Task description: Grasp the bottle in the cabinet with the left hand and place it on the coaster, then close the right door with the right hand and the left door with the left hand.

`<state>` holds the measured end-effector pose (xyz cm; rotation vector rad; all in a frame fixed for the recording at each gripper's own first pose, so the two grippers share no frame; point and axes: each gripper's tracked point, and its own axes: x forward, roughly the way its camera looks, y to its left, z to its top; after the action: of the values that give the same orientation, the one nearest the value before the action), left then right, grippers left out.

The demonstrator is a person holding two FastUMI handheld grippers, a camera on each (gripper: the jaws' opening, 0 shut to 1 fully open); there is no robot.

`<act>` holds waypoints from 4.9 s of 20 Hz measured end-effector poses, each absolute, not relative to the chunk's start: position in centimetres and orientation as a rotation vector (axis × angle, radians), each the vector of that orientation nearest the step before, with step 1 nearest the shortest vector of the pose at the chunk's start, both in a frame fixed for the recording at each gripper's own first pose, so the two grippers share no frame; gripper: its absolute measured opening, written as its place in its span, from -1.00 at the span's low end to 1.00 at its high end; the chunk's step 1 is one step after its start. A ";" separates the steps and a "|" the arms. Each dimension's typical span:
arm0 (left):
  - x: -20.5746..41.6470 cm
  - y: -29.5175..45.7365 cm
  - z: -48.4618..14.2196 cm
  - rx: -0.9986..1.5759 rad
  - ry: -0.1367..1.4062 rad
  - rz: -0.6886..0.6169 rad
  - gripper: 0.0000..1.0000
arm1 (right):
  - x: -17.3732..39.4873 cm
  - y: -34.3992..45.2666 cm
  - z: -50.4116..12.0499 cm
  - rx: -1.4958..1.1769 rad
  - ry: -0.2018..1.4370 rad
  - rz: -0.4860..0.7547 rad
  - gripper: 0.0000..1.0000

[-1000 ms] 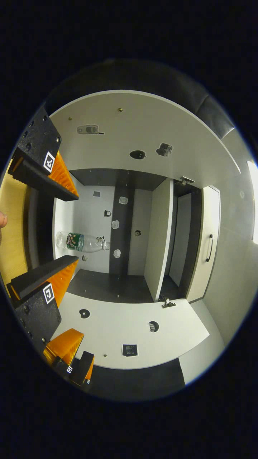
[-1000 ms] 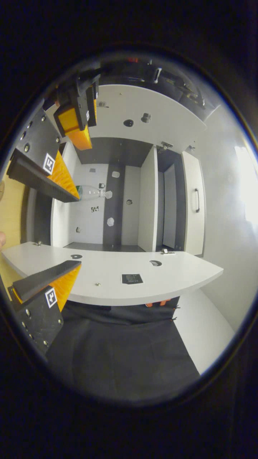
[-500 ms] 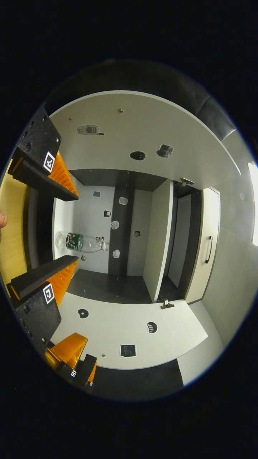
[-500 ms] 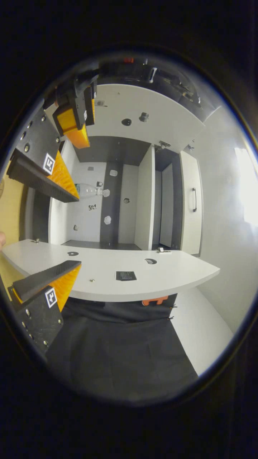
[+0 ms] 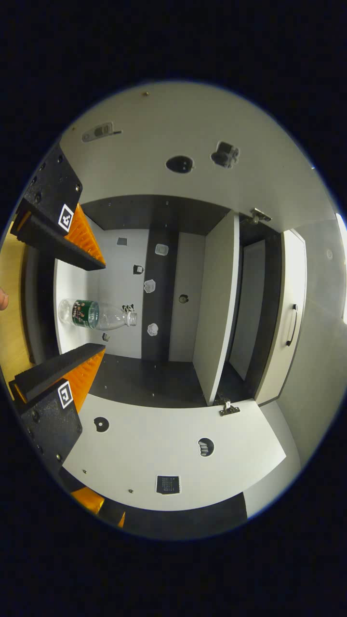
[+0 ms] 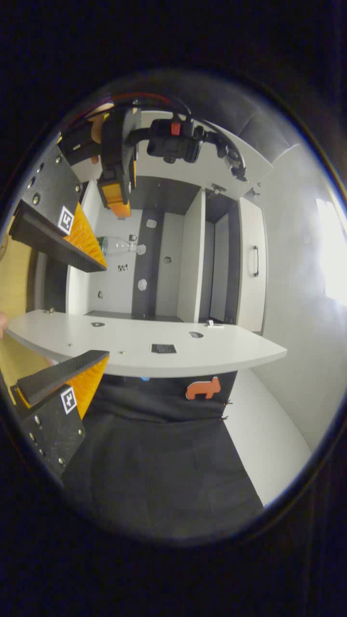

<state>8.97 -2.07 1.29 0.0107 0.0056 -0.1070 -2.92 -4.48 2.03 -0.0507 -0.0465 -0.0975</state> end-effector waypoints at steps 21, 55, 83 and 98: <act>24.2 -4.6 -5.3 0.020 0.187 -0.135 0.59 | -5.0 -13.0 1.2 -0.095 -0.007 -0.337 0.93; 4.1 -5.5 -23.5 -0.116 0.461 -0.478 0.55 | -7.1 -13.1 3.4 -0.097 -0.027 -0.312 0.97; -2.7 -3.5 -36.0 -0.113 0.594 -0.422 0.58 | -6.1 -12.9 1.9 -0.143 0.025 -0.303 0.93; -6.4 -2.4 -35.3 -0.087 0.629 -0.426 0.56 | -6.0 -11.9 1.2 -0.113 0.030 -0.272 0.97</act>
<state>-6.39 -2.37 -35.28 -0.0867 0.6292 -0.4258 -5.99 -11.95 1.23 -0.1128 0.0295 -0.2720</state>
